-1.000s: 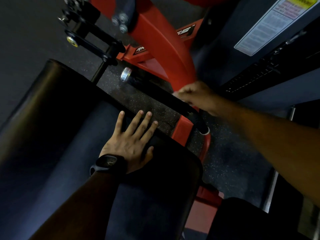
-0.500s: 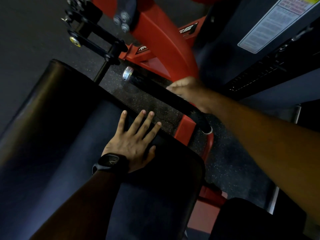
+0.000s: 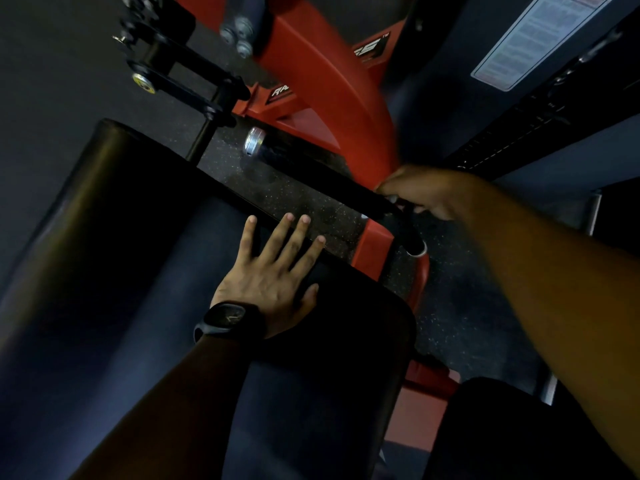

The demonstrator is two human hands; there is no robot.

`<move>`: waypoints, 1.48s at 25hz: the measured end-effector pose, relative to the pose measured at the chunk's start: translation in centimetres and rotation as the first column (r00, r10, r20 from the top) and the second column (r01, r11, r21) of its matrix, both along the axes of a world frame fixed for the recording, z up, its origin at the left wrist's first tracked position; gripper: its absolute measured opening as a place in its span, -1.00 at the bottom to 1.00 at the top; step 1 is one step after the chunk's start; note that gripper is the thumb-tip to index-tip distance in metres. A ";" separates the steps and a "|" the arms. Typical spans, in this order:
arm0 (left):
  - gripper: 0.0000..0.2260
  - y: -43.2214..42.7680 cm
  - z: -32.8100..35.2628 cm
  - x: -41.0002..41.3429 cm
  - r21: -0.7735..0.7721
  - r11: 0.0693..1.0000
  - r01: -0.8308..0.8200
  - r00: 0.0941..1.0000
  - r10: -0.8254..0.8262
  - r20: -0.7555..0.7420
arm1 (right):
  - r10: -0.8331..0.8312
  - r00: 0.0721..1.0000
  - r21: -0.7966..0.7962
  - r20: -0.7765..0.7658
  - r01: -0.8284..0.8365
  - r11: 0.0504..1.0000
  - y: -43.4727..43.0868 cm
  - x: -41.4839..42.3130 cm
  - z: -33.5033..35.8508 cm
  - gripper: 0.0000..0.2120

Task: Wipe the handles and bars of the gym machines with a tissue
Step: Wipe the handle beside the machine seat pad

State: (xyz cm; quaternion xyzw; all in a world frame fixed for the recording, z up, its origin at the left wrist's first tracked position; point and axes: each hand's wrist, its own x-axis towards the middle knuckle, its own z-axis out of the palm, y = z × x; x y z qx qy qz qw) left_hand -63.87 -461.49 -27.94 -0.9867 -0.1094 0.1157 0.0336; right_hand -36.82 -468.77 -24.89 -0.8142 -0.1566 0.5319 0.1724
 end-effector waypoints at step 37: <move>-0.34 0.1 0.0 0.0 0.017 1.000 -0.005 1.000 0.005 0.015 | -0.483 -0.489 -0.143 -0.726 0.795 -0.590 0.5 -13.4 -1.4 -0.74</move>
